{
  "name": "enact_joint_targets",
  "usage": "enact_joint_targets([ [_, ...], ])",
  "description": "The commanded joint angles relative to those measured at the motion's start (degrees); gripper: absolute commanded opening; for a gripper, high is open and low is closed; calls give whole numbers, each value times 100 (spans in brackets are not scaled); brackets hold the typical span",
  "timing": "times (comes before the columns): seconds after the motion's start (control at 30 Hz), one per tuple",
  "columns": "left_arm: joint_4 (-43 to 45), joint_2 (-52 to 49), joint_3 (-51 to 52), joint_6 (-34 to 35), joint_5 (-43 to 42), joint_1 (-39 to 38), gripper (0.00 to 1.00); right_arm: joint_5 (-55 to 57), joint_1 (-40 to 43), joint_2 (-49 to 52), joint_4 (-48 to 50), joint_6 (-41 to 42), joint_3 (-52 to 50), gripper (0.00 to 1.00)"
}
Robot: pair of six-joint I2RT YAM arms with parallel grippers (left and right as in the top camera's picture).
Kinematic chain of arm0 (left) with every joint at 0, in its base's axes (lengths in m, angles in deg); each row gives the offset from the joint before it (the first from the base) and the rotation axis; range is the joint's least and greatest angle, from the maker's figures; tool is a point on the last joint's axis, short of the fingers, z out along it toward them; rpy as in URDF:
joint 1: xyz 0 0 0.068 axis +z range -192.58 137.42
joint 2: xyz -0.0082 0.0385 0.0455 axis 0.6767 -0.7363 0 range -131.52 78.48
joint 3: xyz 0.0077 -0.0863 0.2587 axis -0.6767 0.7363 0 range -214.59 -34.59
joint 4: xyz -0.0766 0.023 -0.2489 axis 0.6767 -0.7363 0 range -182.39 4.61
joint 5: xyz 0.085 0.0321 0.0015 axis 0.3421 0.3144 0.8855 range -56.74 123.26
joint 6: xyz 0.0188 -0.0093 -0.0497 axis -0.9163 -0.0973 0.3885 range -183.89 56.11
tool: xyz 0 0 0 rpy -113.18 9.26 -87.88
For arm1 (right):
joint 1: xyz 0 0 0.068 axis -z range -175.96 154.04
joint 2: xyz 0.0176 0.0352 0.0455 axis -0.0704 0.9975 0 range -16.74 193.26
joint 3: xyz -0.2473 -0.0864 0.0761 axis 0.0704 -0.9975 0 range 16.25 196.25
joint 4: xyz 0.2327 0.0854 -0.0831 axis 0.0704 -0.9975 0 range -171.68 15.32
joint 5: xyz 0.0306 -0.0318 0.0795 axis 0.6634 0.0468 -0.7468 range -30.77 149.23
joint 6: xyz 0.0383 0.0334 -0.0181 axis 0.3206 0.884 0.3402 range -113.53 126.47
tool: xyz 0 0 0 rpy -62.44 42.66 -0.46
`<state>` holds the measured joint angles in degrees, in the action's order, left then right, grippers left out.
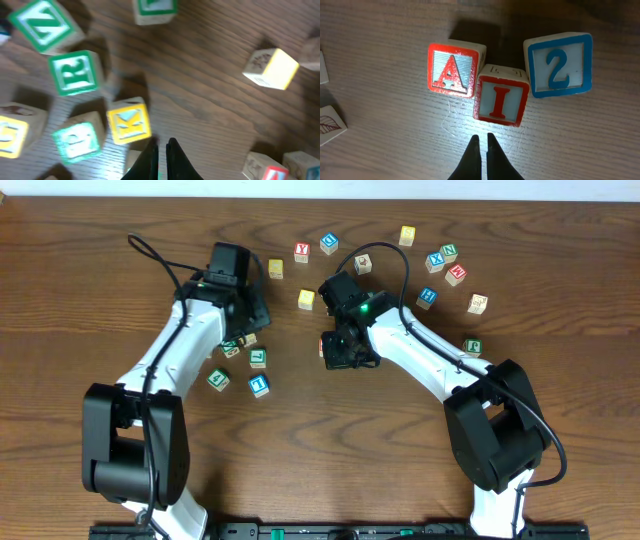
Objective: Spell out AI2
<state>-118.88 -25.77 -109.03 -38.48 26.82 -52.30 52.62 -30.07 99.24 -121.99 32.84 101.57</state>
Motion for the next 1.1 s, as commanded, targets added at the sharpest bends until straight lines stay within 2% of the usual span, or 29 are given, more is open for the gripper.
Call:
enact_joint_targets([
  [0.0, -55, 4, -4, -76, 114, 94, 8, 72, -87, 136, 26, 83, -48, 1],
  [0.53, -50, 4, -4, -76, 118, 103, 8, 85, -94, -37, 17, -79, -24, 1],
  [0.8, -26, 4, -4, -76, 772, 103, 9, 17, -227, -101, -83, -114, -26, 1],
  [0.83, -26, 4, -4, -76, 887, 103, 16, 17, -254, -101, -101, -114, -26, 1],
  [0.87, -26, 4, -4, -76, 986, 103, 17, 20, -280, -101, -116, -114, -26, 1],
  [0.97, -26, 4, -4, -76, 1300, 103, 30, 26, -372, -87, -129, -111, -26, 1],
  [1.07, -28, 4, -4, -79, 1491, 103, 35, 155, -426, -68, -129, -13, -28, 1],
])
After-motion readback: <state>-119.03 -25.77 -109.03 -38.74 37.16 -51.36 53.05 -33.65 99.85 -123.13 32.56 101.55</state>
